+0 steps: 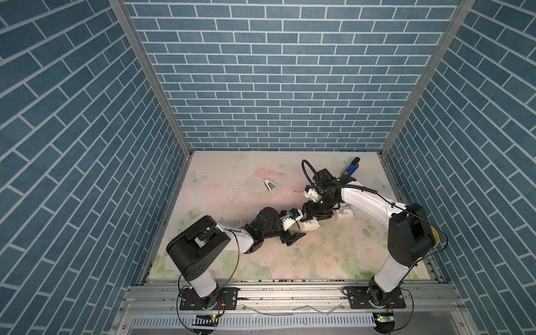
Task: Take the necklace out of the lift-off lid jewelry box
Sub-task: Open the lid on the jewelry box.
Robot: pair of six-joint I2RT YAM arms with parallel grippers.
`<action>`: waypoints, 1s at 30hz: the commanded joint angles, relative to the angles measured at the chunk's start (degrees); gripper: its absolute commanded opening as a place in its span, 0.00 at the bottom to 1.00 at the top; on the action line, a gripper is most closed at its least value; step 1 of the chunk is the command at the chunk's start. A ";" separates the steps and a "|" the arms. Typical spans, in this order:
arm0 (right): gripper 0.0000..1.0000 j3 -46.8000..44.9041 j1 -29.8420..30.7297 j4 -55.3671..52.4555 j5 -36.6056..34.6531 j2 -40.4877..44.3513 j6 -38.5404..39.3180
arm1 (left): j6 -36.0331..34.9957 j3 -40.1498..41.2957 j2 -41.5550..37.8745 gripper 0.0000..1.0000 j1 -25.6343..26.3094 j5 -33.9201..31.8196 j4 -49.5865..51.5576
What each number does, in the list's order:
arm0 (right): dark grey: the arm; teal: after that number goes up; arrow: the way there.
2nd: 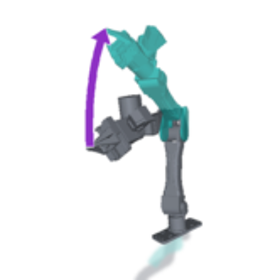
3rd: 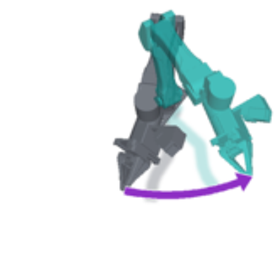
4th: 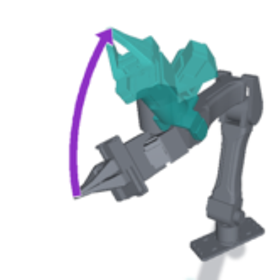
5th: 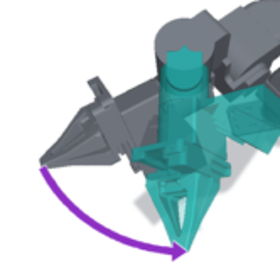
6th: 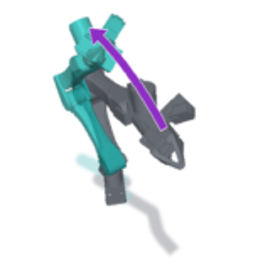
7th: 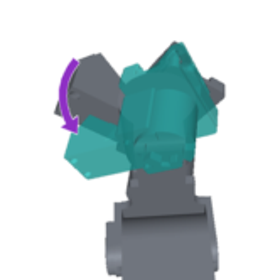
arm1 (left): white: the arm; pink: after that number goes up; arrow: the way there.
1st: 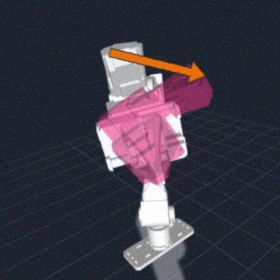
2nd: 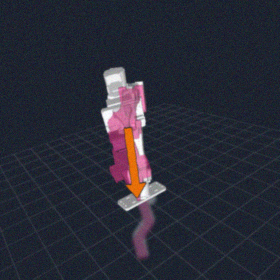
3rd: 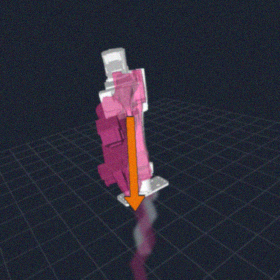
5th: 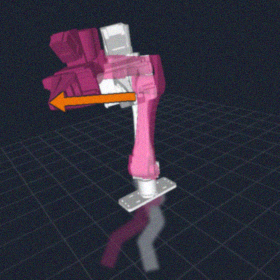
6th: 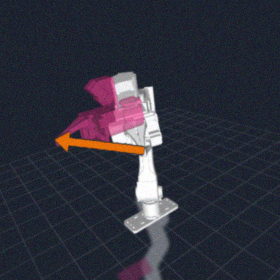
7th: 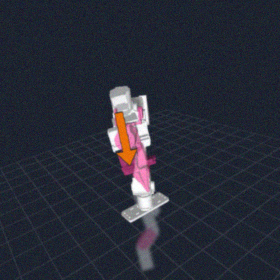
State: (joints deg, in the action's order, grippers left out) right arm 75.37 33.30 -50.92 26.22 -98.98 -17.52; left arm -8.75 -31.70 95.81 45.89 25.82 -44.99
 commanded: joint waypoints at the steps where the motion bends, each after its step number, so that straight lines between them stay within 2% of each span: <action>1: 0.70 1.50 -0.25 -2.25 1.03 1.59 2.75 | 0.93 -0.60 0.93 0.80 0.19 1.35 -1.57; 14: 0.70 1.08 -0.31 -1.82 3.48 1.38 3.45 | 3.18 -0.68 0.87 0.76 0.26 1.85 -3.43; 19: 0.77 0.61 -0.34 -1.17 4.13 1.20 3.46 | 4.70 -0.51 0.65 0.68 0.25 1.83 -4.75; 23: 0.80 0.39 -0.30 -0.70 4.98 1.13 3.37 | 4.80 -0.59 0.52 0.65 0.25 1.73 -4.34; 30: 0.75 0.54 -0.42 -0.80 6.21 0.62 3.19 | 4.56 0.13 -0.18 0.64 0.25 0.65 -3.13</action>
State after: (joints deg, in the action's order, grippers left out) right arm 75.37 32.67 -51.62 28.99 -99.00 -16.43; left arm -4.45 -31.68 95.92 45.89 26.35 -46.83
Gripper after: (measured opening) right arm 0.757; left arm 0.709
